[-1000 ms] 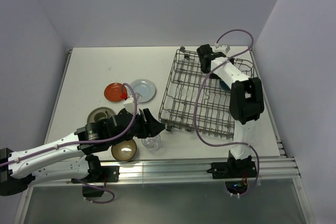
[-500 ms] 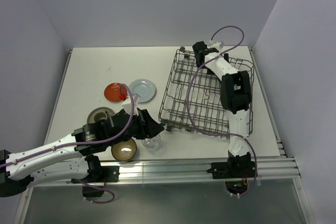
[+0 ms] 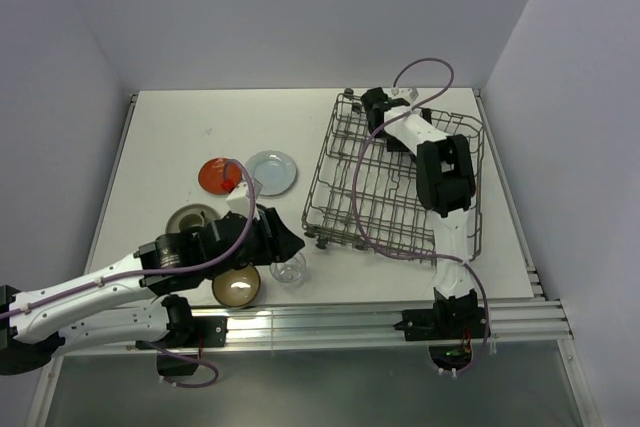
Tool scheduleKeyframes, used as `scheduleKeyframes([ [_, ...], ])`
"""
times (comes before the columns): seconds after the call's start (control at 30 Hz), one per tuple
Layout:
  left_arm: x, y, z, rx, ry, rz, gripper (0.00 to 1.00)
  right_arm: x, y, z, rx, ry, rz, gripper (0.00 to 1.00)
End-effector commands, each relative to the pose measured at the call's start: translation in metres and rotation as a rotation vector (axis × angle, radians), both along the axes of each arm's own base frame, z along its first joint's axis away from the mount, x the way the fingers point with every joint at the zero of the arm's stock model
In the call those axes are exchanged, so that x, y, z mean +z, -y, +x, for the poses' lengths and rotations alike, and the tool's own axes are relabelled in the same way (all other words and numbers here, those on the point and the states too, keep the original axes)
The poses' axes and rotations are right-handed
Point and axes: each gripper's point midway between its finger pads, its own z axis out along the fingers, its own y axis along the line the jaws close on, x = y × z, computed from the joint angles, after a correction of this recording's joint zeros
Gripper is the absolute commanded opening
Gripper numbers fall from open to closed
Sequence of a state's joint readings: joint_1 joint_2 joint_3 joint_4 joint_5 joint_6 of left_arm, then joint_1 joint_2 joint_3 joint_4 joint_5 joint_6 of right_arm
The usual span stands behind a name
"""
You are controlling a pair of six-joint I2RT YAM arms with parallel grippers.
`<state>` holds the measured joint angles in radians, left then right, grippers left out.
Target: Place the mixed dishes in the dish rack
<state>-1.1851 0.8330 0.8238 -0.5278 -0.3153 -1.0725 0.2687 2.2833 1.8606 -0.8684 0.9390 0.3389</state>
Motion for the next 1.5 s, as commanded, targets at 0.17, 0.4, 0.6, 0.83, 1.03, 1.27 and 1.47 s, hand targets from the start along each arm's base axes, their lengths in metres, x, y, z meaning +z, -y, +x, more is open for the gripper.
scheduleKeyframes([
  [0.17,-0.016,-0.061,0.026,0.356,-0.070,0.255,0.61,0.066,-0.055,0.003,0.143,0.161,0.182,1.00],
  [0.4,-0.053,-0.090,0.019,0.502,-0.177,0.399,0.60,0.080,-0.073,-0.014,0.167,0.185,0.285,1.00],
  [0.6,-0.076,-0.112,0.010,0.597,-0.266,0.328,0.52,0.117,-0.090,-0.070,0.219,0.313,0.431,1.00],
  [0.83,-0.097,-0.121,0.012,0.627,-0.331,0.373,0.50,0.176,-0.118,-0.156,0.349,0.513,0.623,1.00],
  [1.03,-0.115,-0.112,0.030,0.595,-0.376,0.408,0.48,0.183,-0.123,-0.208,0.413,0.567,0.744,0.99],
  [1.27,-0.135,-0.107,0.040,0.563,-0.418,0.436,0.48,0.177,-0.106,-0.239,0.410,0.576,0.769,0.99],
  [1.47,-0.155,-0.100,0.037,0.530,-0.472,0.456,0.48,0.184,-0.096,-0.250,0.412,0.624,0.801,0.99],
])
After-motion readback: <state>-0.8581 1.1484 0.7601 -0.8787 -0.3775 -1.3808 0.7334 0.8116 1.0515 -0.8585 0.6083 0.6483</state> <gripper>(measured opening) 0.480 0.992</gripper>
